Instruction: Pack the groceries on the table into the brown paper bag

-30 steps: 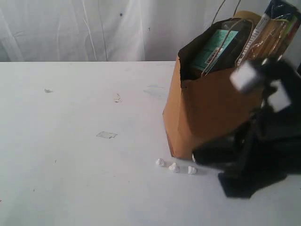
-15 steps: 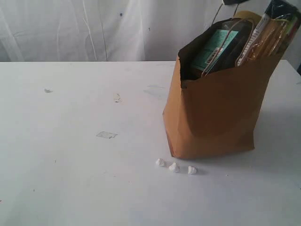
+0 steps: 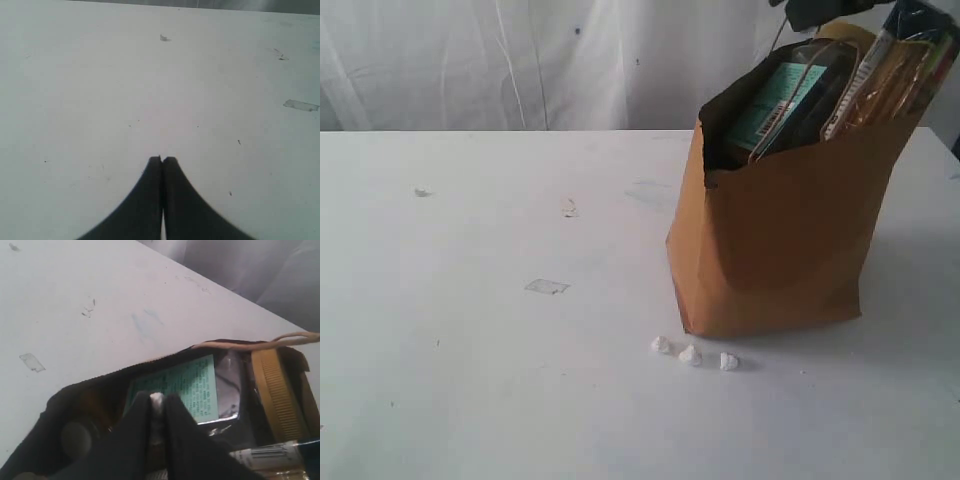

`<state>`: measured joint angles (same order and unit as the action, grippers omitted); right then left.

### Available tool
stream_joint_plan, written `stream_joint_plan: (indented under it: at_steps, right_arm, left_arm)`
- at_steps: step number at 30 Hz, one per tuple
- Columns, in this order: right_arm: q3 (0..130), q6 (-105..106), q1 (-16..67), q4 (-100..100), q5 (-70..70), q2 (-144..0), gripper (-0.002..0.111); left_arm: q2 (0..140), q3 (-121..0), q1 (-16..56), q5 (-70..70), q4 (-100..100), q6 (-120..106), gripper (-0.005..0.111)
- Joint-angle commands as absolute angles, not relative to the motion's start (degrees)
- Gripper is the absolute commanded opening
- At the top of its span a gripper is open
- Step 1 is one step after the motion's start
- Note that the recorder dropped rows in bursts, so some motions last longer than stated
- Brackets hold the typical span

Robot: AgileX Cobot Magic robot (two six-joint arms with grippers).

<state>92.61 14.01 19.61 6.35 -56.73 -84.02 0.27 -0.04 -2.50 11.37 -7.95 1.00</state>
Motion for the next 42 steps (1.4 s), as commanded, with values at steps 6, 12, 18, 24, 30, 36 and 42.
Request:
stream_joint_plan:
  at_steps: [6,12,18,24,30,36,42]
  right_arm:
    - [89.04,14.33,19.37,8.87,-55.67,-84.63,0.023]
    - [89.27,14.33,19.37,8.75,-55.17,-83.36,0.026]
    - [89.27,10.01,19.37,3.95,-50.96,-72.01,0.000]
    - [84.44,4.11,19.37,4.87,-50.85,-58.90,0.000]
    - [68.00,3.71,19.37,6.53,-41.69,-46.56,0.000]
    - [48.04,4.37,19.37,11.75,-39.35,-40.35,0.000]
    - [30.37,9.11,19.37,19.42,-31.89,-41.65,0.000]
  left_arm:
    - [0.00,0.00,-2.65,11.18,-8.06,1.26,0.000]
    - [0.00,0.00,-2.65,11.18,-8.06,1.26,0.000]
    - [0.00,0.00,-2.65,11.18,-8.06,1.26,0.000]
    - [0.00,0.00,-2.65,11.18,-8.06,1.26,0.000]
    - [0.00,0.00,-2.65,11.18,-8.06,1.26,0.000]
    - [0.00,0.00,-2.65,11.18,-8.06,1.26,0.000]
    - [0.00,0.00,-2.65,11.18,-8.06,1.26,0.000]
